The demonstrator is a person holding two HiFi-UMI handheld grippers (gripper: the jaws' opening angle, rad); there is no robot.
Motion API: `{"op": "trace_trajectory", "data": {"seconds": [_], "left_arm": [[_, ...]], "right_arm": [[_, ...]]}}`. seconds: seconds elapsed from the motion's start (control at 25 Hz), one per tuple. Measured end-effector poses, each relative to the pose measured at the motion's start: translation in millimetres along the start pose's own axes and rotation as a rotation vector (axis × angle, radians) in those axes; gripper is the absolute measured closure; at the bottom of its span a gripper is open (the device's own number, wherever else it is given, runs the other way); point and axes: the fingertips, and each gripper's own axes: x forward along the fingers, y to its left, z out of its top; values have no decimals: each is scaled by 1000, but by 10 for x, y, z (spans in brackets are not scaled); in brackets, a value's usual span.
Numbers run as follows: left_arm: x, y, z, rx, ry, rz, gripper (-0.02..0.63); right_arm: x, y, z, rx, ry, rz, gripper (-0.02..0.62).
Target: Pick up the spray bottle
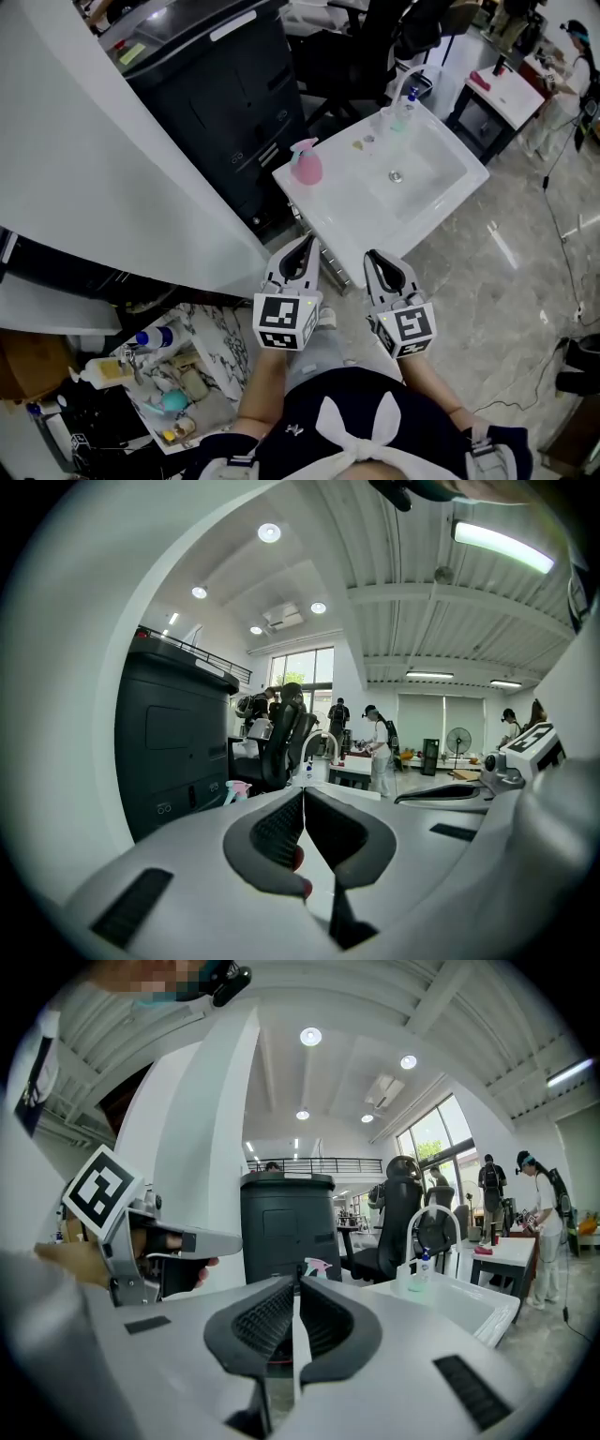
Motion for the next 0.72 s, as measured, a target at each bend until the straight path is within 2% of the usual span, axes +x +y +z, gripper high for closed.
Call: {"op": "trace_trajectory", "data": {"seconds": [0.24,0.48,0.72], "left_arm": [[161,185,95,20,-4,14,578],[296,300,174,115,-13,30,578],[425,432,260,116,-30,35,577]], "right_arm": [[131,-81,62,-11,11,-8,560],[289,-84,94,-21,17,0,560],[401,-106,146,-29,14,-6,560]]}}
